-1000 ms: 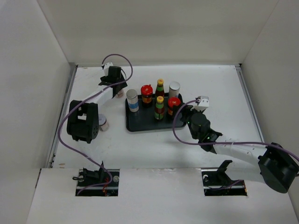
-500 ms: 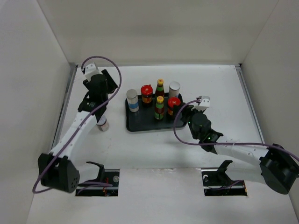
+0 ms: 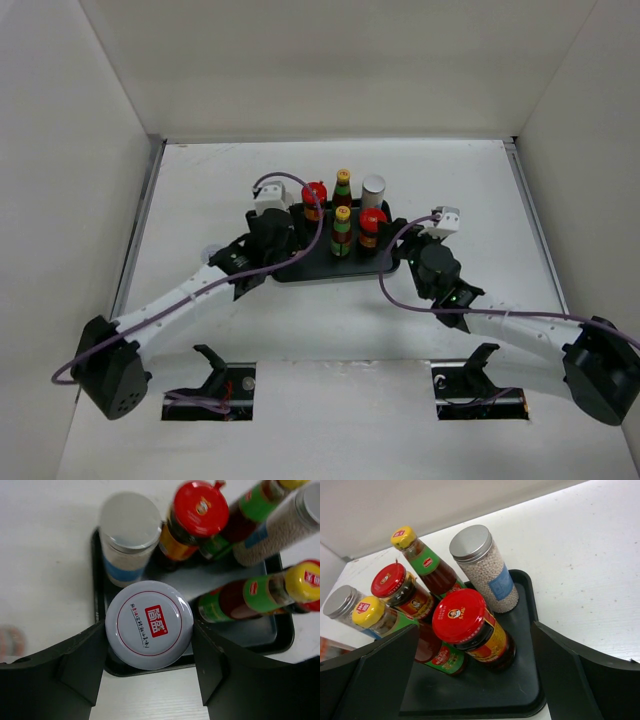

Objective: Organize the condiment bottles

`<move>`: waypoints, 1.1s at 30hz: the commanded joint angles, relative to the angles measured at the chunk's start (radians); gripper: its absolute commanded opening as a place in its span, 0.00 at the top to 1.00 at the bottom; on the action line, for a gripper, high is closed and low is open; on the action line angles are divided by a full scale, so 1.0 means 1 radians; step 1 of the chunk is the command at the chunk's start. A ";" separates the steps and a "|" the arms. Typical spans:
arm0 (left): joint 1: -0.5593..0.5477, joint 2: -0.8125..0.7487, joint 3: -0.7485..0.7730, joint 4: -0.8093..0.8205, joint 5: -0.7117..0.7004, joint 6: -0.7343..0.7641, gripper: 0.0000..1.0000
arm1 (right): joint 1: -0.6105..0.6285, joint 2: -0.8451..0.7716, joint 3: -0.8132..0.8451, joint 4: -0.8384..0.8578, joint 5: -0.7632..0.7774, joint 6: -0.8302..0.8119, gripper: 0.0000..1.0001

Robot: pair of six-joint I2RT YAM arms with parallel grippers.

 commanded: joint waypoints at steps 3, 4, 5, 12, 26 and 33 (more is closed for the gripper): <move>-0.046 0.139 0.033 0.300 -0.023 -0.002 0.64 | -0.008 0.003 0.005 0.056 0.014 0.017 0.00; -0.052 0.172 0.042 0.319 -0.019 0.004 0.64 | -0.008 0.004 0.005 0.056 0.014 0.017 0.00; -0.055 0.194 0.047 0.332 -0.014 0.007 0.64 | -0.008 0.006 0.005 0.056 0.014 0.017 0.00; -0.075 0.323 0.062 0.403 -0.003 0.010 0.64 | -0.011 0.018 0.008 0.056 0.008 0.017 0.00; -0.141 0.364 0.082 0.379 -0.052 0.015 0.19 | -0.011 0.036 0.014 0.056 0.003 0.024 0.00; -0.146 0.249 0.041 0.299 -0.140 0.021 0.14 | -0.010 0.035 0.016 0.056 -0.005 0.024 0.00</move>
